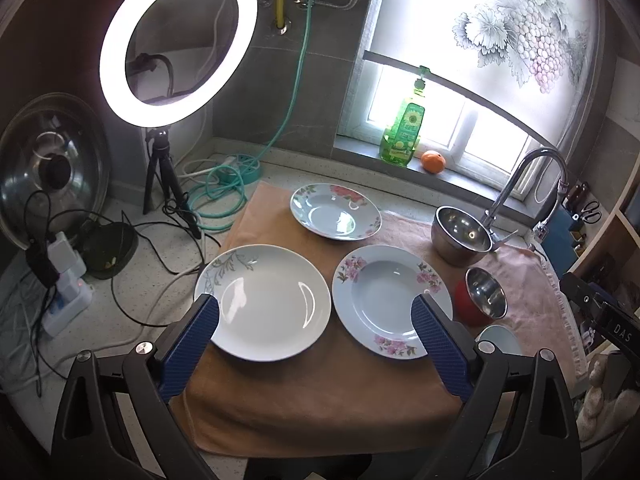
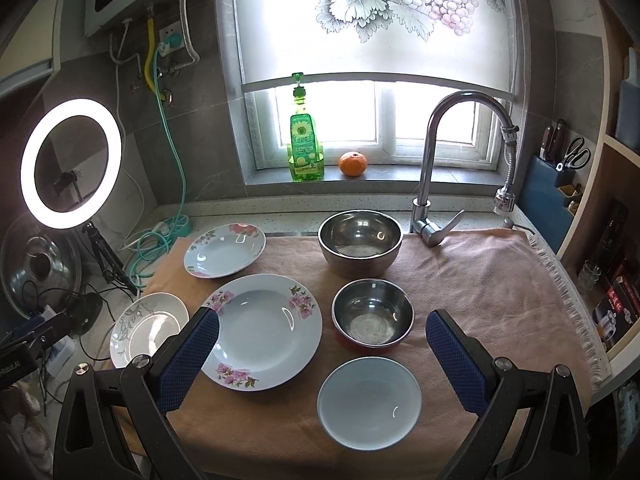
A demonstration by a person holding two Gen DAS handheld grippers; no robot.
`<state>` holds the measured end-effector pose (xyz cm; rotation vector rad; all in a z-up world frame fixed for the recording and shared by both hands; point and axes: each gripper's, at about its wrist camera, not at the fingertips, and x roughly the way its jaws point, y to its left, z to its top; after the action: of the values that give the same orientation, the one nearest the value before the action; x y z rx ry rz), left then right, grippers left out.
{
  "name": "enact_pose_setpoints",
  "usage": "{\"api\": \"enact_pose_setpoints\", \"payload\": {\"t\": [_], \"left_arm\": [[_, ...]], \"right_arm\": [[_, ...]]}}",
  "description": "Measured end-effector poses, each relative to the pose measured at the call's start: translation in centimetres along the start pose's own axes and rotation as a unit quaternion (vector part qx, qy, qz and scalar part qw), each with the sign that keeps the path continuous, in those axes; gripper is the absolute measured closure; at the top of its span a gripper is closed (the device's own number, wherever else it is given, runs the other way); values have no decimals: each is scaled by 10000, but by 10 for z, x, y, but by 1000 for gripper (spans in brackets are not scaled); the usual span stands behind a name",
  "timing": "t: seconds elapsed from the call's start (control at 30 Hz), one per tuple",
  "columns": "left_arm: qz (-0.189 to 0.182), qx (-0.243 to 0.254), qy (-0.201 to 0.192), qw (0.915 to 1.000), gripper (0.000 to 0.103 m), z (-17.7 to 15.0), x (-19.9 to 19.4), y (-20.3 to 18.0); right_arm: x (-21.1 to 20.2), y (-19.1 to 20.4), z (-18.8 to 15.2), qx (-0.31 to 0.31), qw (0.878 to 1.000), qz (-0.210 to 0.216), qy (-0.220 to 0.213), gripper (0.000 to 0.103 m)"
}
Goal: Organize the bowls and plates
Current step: 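Move both tools forward toward the pink-flowered deep plate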
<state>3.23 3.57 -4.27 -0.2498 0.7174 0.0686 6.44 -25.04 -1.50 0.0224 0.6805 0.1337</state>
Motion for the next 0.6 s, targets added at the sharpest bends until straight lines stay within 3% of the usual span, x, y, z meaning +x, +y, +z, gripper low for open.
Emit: {"api": "enact_pose_setpoints", "payload": {"t": [0.6], "left_arm": [[94, -724, 287, 9969, 19, -12, 17, 6]], "right_arm": [[54, 27, 37, -766, 9918, 881, 512, 15]]}}
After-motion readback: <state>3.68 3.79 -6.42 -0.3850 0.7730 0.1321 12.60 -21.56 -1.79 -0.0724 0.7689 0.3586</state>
